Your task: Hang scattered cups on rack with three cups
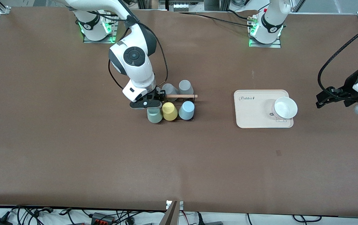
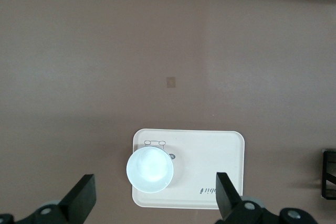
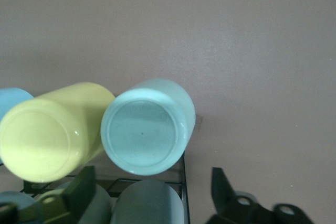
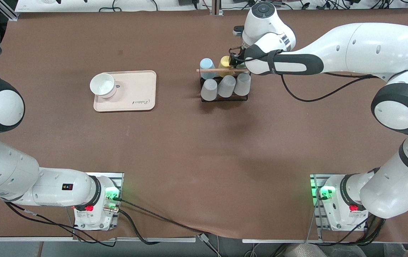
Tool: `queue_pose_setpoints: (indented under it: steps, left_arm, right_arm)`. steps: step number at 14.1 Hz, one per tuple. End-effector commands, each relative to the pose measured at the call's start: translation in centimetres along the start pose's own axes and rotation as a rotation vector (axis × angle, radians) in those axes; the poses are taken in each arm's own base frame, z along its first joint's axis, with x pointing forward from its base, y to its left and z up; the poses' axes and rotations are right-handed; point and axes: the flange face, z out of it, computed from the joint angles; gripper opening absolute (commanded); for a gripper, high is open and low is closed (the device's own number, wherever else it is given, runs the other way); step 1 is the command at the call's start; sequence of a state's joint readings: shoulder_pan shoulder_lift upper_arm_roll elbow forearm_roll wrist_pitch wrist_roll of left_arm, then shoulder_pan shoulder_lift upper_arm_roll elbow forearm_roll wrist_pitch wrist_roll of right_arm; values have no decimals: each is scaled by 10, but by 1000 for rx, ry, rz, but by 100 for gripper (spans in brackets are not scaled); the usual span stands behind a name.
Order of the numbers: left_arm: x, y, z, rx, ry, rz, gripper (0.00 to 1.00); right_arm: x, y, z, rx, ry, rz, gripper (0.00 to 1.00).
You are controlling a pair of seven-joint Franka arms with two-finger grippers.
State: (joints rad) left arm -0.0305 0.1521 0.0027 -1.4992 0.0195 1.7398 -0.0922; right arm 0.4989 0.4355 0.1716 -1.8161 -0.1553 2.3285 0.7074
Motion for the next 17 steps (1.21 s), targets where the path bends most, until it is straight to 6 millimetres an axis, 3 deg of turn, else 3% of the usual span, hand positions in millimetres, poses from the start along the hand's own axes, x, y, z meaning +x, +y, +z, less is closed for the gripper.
queue_pose_setpoints:
  steps: [1,5,9,13,15,17]
  left_arm:
    - [-9,3,-4,5,-5,21,100]
    - [-15,2,-9,5,1,21,100]
    - [-14,1,-9,1,1,17,100]
    - [-3,-5,-22,-27,32,-18,100]
    - [-3,-11,-21,-44,27,-32,100]
    - [-3,-9,-21,-43,26,-22,100]
  right_arm:
    - [0,-3,-4,-14,9,1,100]
    - [4,3,-43,-18,29,-14,100]
    - [18,49,-107,-53,17,-19,100]
    - [40,136,-172,11,-15,42,100]
    - [51,190,-197,-5,-19,69,100]
    - [66,255,-224,-24,-47,80,100]
